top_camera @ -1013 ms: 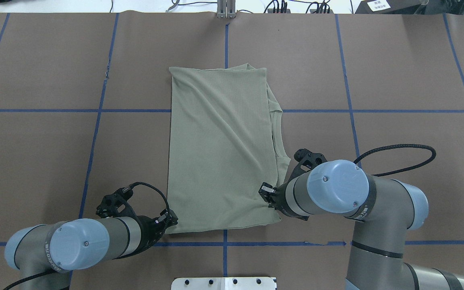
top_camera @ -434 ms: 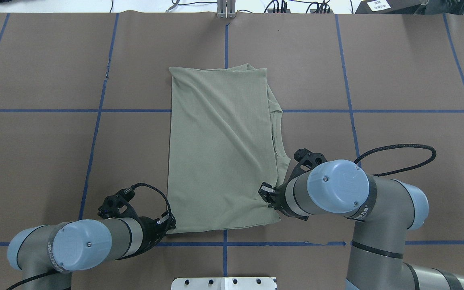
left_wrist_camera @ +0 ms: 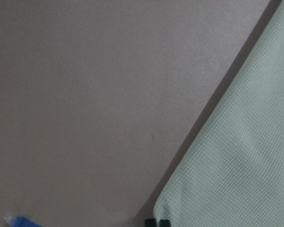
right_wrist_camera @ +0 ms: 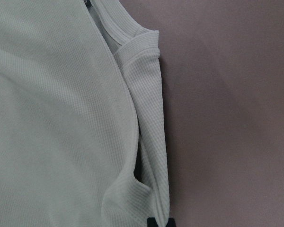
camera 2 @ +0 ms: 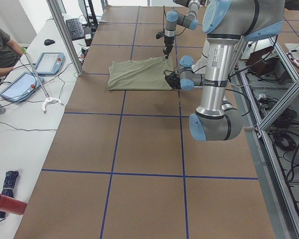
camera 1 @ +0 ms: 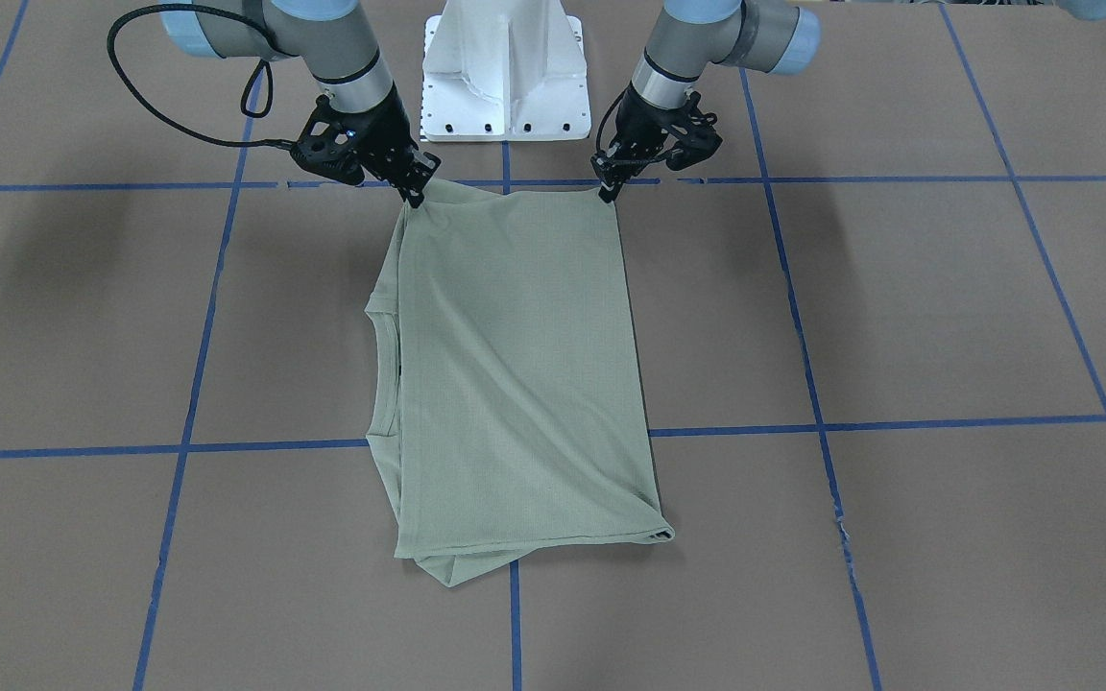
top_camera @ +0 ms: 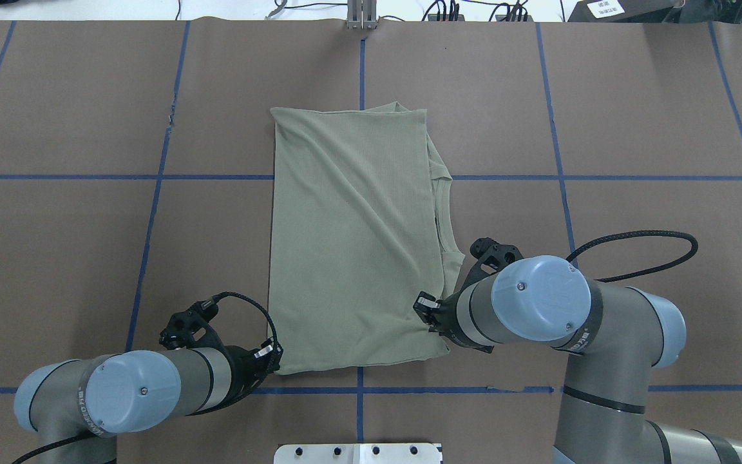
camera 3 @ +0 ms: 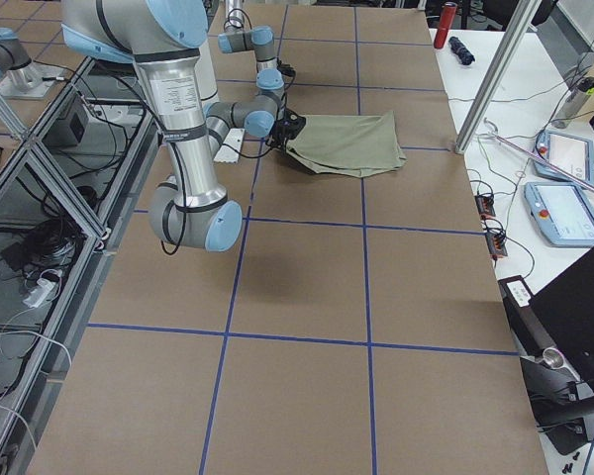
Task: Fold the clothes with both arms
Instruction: 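Lower the left gripper to the shirt's other near corner and grasp, then lift both near corners and fold them toward the far edge with both grippers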
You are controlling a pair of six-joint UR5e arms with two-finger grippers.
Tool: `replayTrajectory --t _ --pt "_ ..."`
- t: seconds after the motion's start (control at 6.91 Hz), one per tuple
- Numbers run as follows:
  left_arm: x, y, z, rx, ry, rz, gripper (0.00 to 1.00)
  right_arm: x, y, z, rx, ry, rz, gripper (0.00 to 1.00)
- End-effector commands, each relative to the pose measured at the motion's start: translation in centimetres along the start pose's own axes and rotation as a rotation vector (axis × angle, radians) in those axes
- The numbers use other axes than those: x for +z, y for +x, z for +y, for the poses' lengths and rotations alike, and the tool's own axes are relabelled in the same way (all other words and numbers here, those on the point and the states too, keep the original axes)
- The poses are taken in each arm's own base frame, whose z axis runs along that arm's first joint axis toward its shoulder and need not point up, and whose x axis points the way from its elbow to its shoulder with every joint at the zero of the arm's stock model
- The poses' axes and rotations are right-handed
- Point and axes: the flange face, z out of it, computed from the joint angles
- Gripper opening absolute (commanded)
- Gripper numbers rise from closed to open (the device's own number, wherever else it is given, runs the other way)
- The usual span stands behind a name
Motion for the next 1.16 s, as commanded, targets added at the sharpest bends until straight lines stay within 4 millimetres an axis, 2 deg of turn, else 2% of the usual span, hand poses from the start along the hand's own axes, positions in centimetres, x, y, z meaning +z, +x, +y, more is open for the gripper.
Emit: replayTrajectory --t 0.0,0.14,0.29,0.43,0.58,0.72,0.87,1.01 --pt "-2.2 1.3 0.5 -0.004 -0.024 0.043 0.0 -0.6 -0.1 0.2 -0.001 -0.004 -0.01 0.0" --pt "-4.6 2.3 1.1 -0.019 -0.051 0.082 0.0 -1.4 0.8 0.8 -0.007 -0.015 -0.014 0.0" --pt "-8.6 3.4 1.9 -0.056 -0.092 0.14 0.0 -2.2 2.5 1.8 0.039 -0.034 -0.011 0.0" --pt "-12.1 4.7 2.9 -0.089 -0.123 0.143 0.0 -4.7 2.6 3.0 0.063 -0.058 -0.051 0.0" --pt "-15.9 6.1 3.6 -0.091 -0.161 0.178 0.0 -7.0 2.2 2.8 0.065 -0.062 -0.095 0.0" --pt "-17.0 7.8 2.4 -0.102 -0.142 0.186 0.0 -8.1 1.5 1.6 0.08 -0.044 -0.122 0.0" --pt "-17.9 11.3 -0.4 -0.118 -0.072 0.237 0.0 -9.2 0.8 -1.4 0.111 0.005 -0.148 0.0" --pt "-17.7 14.9 -4.1 -0.068 0.001 0.241 0.0 -10.8 -0.3 -4.6 0.144 0.053 -0.18 0.0"
